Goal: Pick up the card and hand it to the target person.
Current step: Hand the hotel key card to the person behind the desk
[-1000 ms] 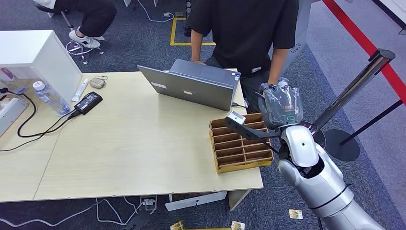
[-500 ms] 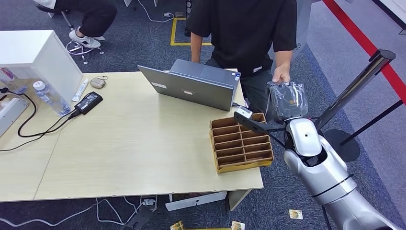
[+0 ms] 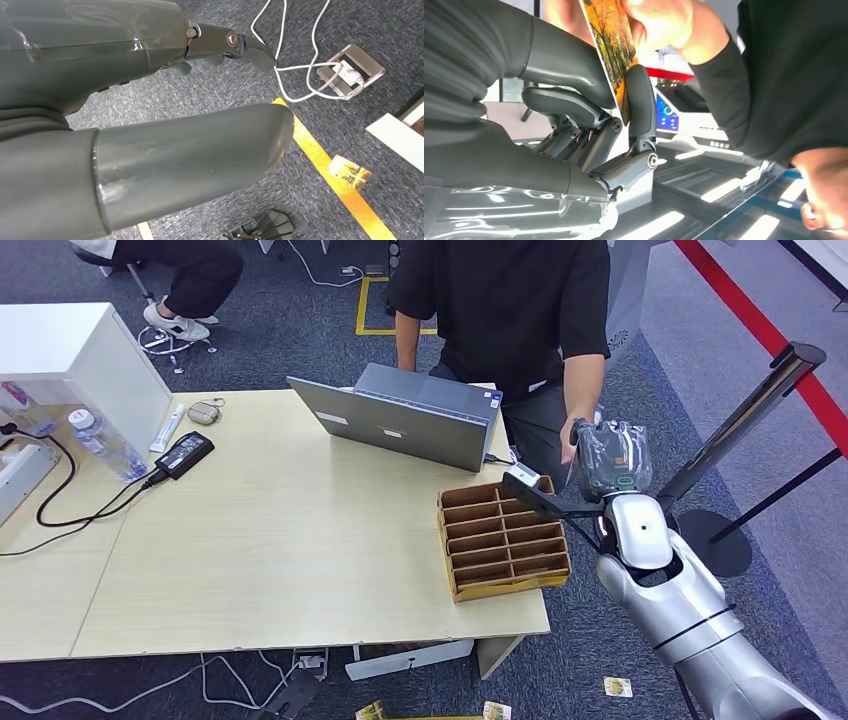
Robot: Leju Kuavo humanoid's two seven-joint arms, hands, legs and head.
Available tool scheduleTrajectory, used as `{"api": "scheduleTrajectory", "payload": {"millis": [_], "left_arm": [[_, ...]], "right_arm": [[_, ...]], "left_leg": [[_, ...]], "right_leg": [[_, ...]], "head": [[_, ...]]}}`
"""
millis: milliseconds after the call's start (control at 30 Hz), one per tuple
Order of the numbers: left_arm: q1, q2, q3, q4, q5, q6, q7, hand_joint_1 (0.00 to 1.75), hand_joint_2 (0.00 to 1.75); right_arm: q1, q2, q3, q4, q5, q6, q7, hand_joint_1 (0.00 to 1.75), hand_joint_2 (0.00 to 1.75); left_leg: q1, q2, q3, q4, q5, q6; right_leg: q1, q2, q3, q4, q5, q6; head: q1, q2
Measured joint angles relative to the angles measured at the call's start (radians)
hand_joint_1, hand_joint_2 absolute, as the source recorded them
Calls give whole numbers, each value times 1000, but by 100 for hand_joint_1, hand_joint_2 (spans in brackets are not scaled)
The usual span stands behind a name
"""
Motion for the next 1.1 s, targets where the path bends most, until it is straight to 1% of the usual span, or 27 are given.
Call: {"api": "scheduleTrajectory", "payload": {"millis": [167, 300, 367, 433, 500, 733, 1000, 1100], "left_arm": [[0, 0, 0, 0, -2, 0, 2, 0, 0], [0, 0, 0, 0, -2, 0, 4, 0, 0], [0, 0, 0, 0, -2, 0, 4, 0, 0], [0, 0, 0, 0, -2, 0, 4, 0, 0], [0, 0, 0, 0, -2, 0, 4, 0, 0], [0, 0, 0, 0, -3, 0, 4, 0, 0], [0, 0, 0, 0, -5, 0, 5, 0, 0], [4, 0, 0, 0, -4, 3, 2, 0, 0]], "right_arm": [[4, -2, -8, 18, 17, -44, 20, 147, 175], [10, -4, -21, 31, 24, -55, 26, 135, 175], [13, -4, -25, 38, 25, -56, 27, 84, 175], [17, -5, -29, 45, 26, -56, 28, 18, 175], [21, -5, -31, 52, 28, -54, 27, 0, 175], [28, -7, -31, 73, 19, -22, 25, 0, 175], [35, -6, -32, 80, -8, -40, 24, 0, 175], [73, 0, -66, 55, -25, -239, 12, 0, 175]], "left_leg": [[0, 0, 0, 0, 0, 0], [0, 0, 0, 0, 0, 0], [0, 0, 0, 0, 0, 0], [0, 0, 0, 0, 0, 0], [0, 0, 0, 0, 0, 0], [0, 0, 0, 0, 0, 0], [0, 0, 0, 0, 0, 0], [0, 0, 0, 0, 0, 0]], "right_leg": [[0, 0, 0, 0, 0, 0], [0, 0, 0, 0, 0, 0], [0, 0, 0, 0, 0, 0], [0, 0, 0, 0, 0, 0], [0, 0, 0, 0, 0, 0], [0, 0, 0, 0, 0, 0], [0, 0, 0, 0, 0, 0], [0, 0, 0, 0, 0, 0]], "head": [[0, 0], [0, 0], [0, 0], [0, 0], [0, 0], [0, 0], [0, 0], [0, 0]]}}
